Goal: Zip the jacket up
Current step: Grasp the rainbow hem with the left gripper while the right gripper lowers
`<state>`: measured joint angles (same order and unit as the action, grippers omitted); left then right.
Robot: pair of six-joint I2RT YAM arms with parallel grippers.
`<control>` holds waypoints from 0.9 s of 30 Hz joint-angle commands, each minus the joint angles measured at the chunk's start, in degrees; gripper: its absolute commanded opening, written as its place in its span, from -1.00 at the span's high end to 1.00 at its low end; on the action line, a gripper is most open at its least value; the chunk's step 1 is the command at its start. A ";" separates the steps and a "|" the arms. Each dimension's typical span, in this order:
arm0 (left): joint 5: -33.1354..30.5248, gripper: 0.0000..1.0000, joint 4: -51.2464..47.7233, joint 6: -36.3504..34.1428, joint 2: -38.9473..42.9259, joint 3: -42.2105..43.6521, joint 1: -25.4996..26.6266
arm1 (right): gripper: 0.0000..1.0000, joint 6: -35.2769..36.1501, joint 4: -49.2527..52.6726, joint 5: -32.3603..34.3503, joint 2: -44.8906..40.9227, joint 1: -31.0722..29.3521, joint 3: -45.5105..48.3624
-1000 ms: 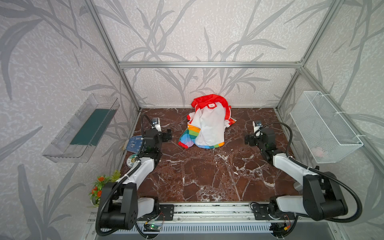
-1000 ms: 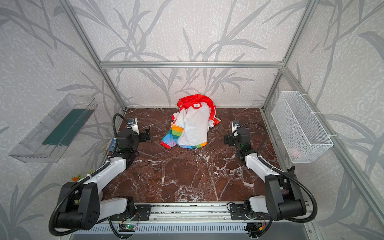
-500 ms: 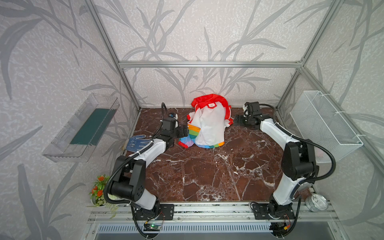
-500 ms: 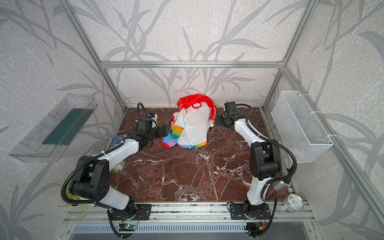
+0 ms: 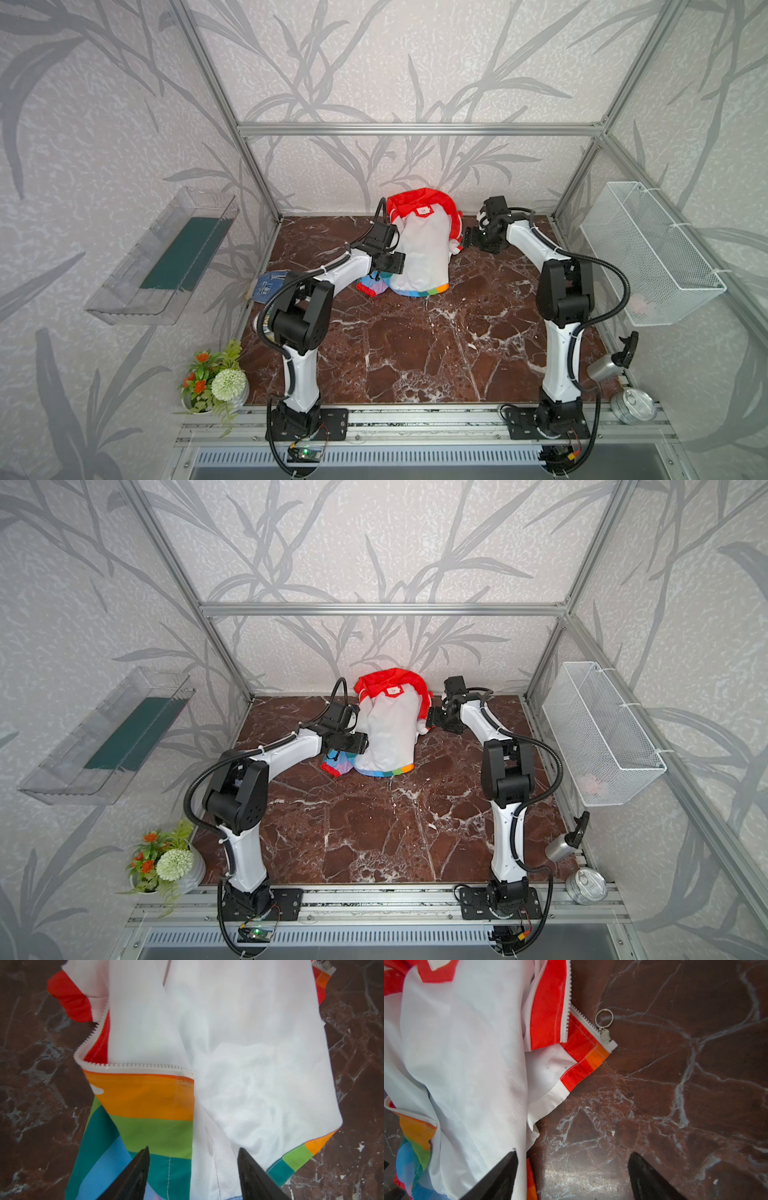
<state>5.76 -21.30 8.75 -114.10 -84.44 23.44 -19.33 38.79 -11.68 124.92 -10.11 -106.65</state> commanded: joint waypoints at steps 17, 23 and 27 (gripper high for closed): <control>1.24 0.04 -14.56 -0.05 -13.34 -18.85 -0.50 | -0.65 -0.04 1.80 -1.36 -0.28 0.27 0.99; -0.67 0.19 -15.43 -1.14 -16.78 -23.06 -0.59 | -0.65 -0.01 1.09 -1.75 -0.53 0.27 1.98; -0.70 0.43 -14.52 -2.09 -17.26 -23.98 -0.73 | -0.65 0.17 1.16 -2.27 -0.24 0.44 1.29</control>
<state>5.82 -34.72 7.90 -130.82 -106.15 23.03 -19.59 39.16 -12.82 124.90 -10.04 -105.12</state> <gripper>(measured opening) 0.297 0.824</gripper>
